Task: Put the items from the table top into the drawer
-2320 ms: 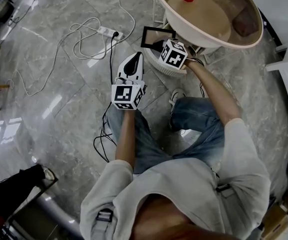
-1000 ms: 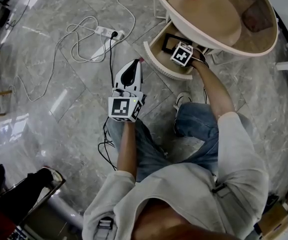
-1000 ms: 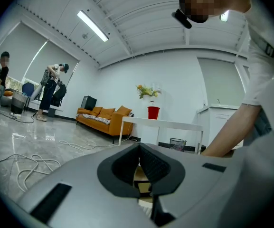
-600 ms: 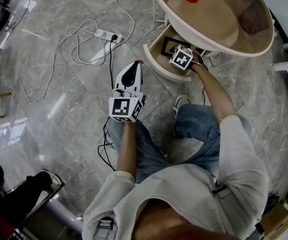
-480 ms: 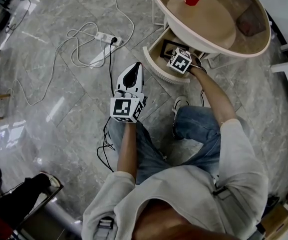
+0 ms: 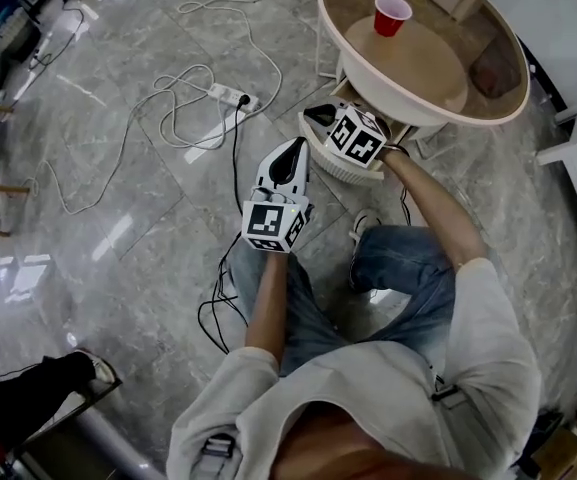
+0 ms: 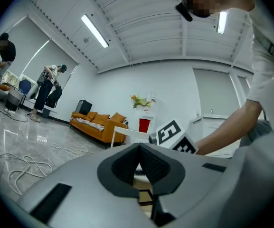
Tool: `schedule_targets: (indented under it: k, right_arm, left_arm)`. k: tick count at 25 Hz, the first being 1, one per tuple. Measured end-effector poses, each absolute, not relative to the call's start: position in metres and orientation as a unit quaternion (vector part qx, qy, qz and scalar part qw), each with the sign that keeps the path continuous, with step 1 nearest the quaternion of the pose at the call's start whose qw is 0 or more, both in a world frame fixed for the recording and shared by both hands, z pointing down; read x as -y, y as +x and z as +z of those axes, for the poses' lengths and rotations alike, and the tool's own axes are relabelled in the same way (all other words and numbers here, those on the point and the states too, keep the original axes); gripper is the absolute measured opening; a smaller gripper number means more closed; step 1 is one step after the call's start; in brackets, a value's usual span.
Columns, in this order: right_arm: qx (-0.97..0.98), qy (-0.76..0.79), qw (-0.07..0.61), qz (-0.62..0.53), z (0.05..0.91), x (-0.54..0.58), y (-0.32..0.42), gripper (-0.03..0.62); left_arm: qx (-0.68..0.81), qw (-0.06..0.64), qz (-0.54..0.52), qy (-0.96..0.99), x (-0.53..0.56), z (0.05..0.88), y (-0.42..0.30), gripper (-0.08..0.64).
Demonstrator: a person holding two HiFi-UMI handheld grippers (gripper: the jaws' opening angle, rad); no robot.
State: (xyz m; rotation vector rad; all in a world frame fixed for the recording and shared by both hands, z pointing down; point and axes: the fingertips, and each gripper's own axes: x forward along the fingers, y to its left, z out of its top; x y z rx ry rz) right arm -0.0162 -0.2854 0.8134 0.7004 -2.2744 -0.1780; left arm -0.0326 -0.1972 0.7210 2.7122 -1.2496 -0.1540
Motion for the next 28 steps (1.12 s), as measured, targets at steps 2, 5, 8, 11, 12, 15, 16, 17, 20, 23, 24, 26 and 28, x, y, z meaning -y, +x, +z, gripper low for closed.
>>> schedule_targets:
  k: [2, 5, 8, 11, 12, 15, 16, 17, 20, 23, 24, 26, 28]
  right_arm:
    - [0.893, 0.267, 0.349, -0.099, 0.78, 0.282, -0.033, 0.025]
    - [0.895, 0.255, 0.332, -0.152, 0.733, 0.281, -0.053, 0.025]
    - [0.884, 0.262, 0.33, -0.203, 0.694, 0.289, -0.055, 0.025]
    - [0.866, 0.284, 0.341, -0.233, 0.665, 0.306, -0.039, 0.025]
    - [0.86, 0.293, 0.345, -0.236, 0.658, 0.311, -0.03, 0.025]
    - [0.841, 0.325, 0.36, -0.239, 0.64, 0.324, 0.002, 0.025]
    - [0.834, 0.336, 0.365, -0.24, 0.634, 0.328, 0.014, 0.025]
    - [0.827, 0.347, 0.37, -0.241, 0.629, 0.332, 0.025, 0.025]
    - [0.807, 0.369, 0.391, -0.243, 0.619, 0.34, 0.056, 0.026]
    - [0.786, 0.392, 0.412, -0.241, 0.615, 0.345, 0.086, 0.026]
    - [0.779, 0.402, 0.418, -0.24, 0.612, 0.348, 0.097, 0.026]
    - [0.764, 0.421, 0.429, -0.234, 0.61, 0.356, 0.12, 0.028]
    - [0.754, 0.432, 0.443, -0.221, 0.612, 0.364, 0.138, 0.082]
  left_arm:
    - [0.421, 0.071, -0.045, 0.903, 0.194, 0.721, -0.038, 0.015]
    - [0.43, 0.071, -0.046, 0.899, 0.194, 0.721, -0.048, 0.015]
    - [0.432, 0.067, -0.046, 0.898, 0.192, 0.718, -0.052, 0.015]
    - [0.434, 0.062, -0.042, 0.898, 0.19, 0.718, -0.056, 0.015]
    - [0.435, 0.063, -0.043, 0.897, 0.189, 0.718, -0.058, 0.015]
    - [0.431, 0.079, -0.055, 0.897, 0.189, 0.717, -0.06, 0.015]
    - [0.429, 0.083, -0.059, 0.898, 0.19, 0.717, -0.059, 0.015]
    - [0.427, 0.085, -0.062, 0.898, 0.191, 0.716, -0.058, 0.015]
    - [0.418, 0.086, -0.065, 0.902, 0.192, 0.715, -0.05, 0.015]
    - [0.409, 0.088, -0.061, 0.906, 0.19, 0.718, -0.044, 0.015]
    - [0.407, 0.088, -0.061, 0.907, 0.19, 0.719, -0.042, 0.015]
    - [0.405, 0.088, -0.063, 0.908, 0.19, 0.718, -0.04, 0.015]
    - [0.405, 0.091, -0.066, 0.907, 0.191, 0.718, -0.041, 0.015]
